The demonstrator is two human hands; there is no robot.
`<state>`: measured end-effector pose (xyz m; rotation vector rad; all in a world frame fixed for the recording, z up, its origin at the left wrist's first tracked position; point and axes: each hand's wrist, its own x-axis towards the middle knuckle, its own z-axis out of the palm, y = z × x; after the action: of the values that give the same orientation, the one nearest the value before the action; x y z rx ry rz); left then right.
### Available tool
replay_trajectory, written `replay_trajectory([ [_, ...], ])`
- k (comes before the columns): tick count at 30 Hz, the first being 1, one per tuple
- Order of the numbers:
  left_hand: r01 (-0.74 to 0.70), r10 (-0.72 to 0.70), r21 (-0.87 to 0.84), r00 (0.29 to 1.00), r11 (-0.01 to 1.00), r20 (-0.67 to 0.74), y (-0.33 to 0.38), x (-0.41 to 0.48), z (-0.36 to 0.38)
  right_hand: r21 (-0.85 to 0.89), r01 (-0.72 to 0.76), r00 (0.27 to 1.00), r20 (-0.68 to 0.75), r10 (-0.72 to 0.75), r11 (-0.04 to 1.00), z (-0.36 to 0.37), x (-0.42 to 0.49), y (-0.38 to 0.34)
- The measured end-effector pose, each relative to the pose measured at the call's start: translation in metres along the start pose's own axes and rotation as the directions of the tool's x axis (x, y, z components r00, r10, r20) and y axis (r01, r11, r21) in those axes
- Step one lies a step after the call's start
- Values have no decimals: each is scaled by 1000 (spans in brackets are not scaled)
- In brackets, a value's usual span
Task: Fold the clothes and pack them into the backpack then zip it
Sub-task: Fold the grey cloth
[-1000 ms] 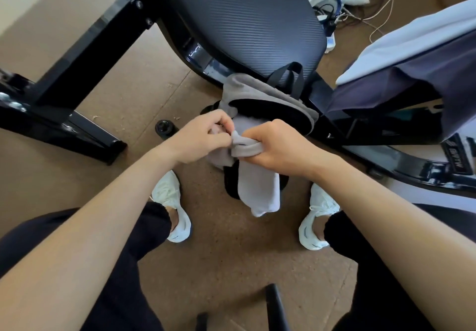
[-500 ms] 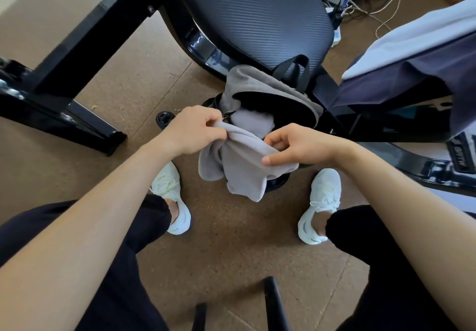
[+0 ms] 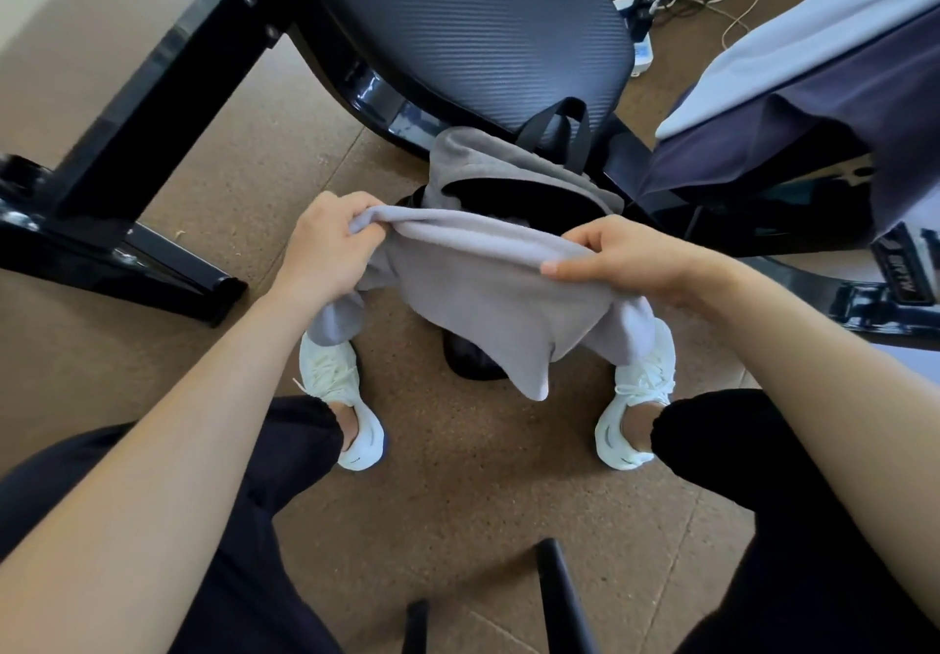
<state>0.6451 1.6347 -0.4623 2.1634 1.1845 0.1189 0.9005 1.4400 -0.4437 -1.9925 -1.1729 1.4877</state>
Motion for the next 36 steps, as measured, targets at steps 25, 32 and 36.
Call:
replay_trajectory([
  [25, 581, -265, -490, 777, 650, 571, 48, -20, 19, 747, -127, 898, -193, 396, 652, 13, 8, -18],
  [32, 454, -65, -679, 854, 577, 516, 84, -21, 41, 806, -23, 942, -181, 284, 591, 30, 20, -33],
  [36, 411, -2, -729, 872, 547, 490, 96, -18, 44, 807, 13, 968, -158, 193, 591, 29, 20, -37],
])
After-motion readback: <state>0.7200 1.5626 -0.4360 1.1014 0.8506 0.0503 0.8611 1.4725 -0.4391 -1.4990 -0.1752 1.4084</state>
